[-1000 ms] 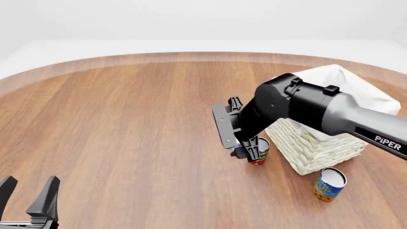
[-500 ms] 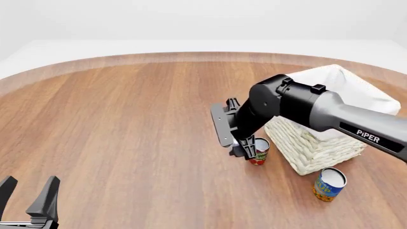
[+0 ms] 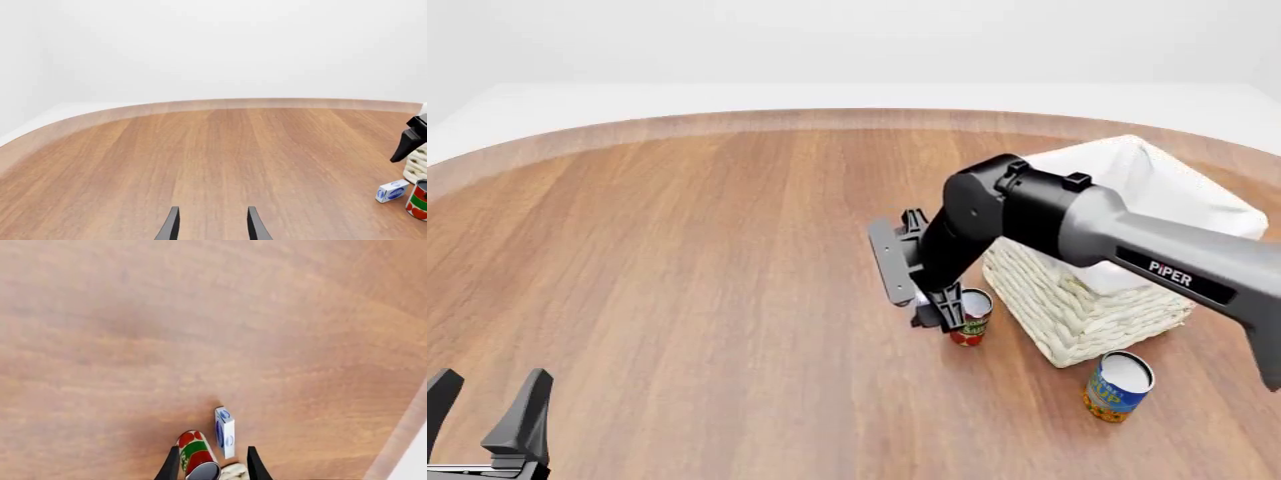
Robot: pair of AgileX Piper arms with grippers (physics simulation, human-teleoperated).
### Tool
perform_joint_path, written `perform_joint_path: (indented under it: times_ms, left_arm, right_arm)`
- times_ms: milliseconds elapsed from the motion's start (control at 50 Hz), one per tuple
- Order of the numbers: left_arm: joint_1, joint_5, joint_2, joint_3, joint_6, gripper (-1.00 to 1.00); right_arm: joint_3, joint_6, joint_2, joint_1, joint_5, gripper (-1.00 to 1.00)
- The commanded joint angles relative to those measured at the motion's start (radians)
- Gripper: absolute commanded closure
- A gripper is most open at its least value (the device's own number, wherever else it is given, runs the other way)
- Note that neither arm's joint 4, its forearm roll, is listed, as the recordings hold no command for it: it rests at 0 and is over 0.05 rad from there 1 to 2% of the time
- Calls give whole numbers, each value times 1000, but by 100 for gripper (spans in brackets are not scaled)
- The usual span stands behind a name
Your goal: Pick up the alphabet soup and the cream cheese box, and put them in the basket.
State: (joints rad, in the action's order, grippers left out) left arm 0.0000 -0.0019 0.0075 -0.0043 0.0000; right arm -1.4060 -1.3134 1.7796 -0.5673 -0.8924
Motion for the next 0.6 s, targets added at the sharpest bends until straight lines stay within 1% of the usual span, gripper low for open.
perform_joint_path:
  times_ms: [20,100,380,600]
  left_arm:
    - [0,0,0,0,0,-100]
    - [0,0,0,0,0,-100]
    - [0,0,0,0,0,-100]
    - [0,0,0,0,0,-100]
  right_arm:
    - [-25,-5,31,14,-14,-100]
    - [-31,-7,30,22,-25,-100]
    - [-31,-18,59,38,-13,-100]
    - [-46,-2,68,33,-20,-100]
